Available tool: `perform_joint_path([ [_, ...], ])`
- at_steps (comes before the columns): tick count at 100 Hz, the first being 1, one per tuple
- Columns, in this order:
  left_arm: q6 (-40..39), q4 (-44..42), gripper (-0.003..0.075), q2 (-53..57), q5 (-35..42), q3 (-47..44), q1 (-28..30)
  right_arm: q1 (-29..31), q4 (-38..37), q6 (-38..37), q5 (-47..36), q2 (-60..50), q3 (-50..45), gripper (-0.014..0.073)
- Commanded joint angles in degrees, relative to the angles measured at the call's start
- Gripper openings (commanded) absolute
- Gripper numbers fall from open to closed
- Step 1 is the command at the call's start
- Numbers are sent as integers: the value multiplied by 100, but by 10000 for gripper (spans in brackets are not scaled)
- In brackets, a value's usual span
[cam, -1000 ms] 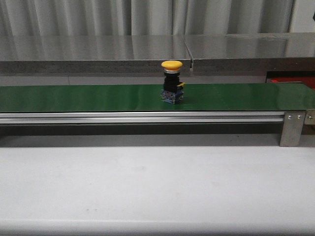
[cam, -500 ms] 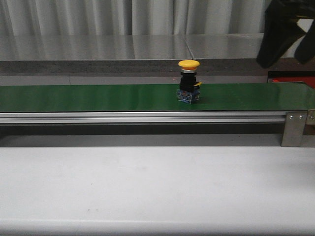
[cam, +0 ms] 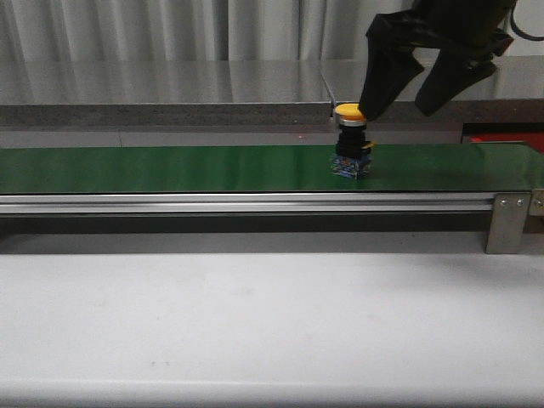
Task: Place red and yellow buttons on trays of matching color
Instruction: 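Move the right gripper back to the belt and grasp the yellow button, then carry the yellow button into the yellow tray and release it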
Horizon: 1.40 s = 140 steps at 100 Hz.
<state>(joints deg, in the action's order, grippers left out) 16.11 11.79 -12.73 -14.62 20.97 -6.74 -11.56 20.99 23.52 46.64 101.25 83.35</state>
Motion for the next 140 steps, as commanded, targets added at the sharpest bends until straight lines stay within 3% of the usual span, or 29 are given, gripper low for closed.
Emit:
perform_joint_path([
  [1,-9,76,-19,-53,462,138,-33,-3,172,106,-99,-1,483,614],
  [32,-9,76,-19,-53,462,138,-33,-3,172,106,-64,631,1035,603],
  [39,-9,76,-19,-53,462,138,-33,-3,166,106,-81,705,1045,530],
  [54,-9,76,-19,-53,462,138,-33,-3,161,106,-133,744,1051,264],
  [63,-9,76,-19,-53,462,138,-33,9,121,106,-102,744,1062,187],
  [85,-9,76,-19,-53,462,138,-33,299,-381,-301,282,375,1062,183],
  [108,-9,76,-19,-53,462,138,-33,1230,-485,-472,1015,-243,1006,183],
  [140,-9,76,-19,-53,462,138,-33,2868,-191,-472,415,-917,-336,183],
])
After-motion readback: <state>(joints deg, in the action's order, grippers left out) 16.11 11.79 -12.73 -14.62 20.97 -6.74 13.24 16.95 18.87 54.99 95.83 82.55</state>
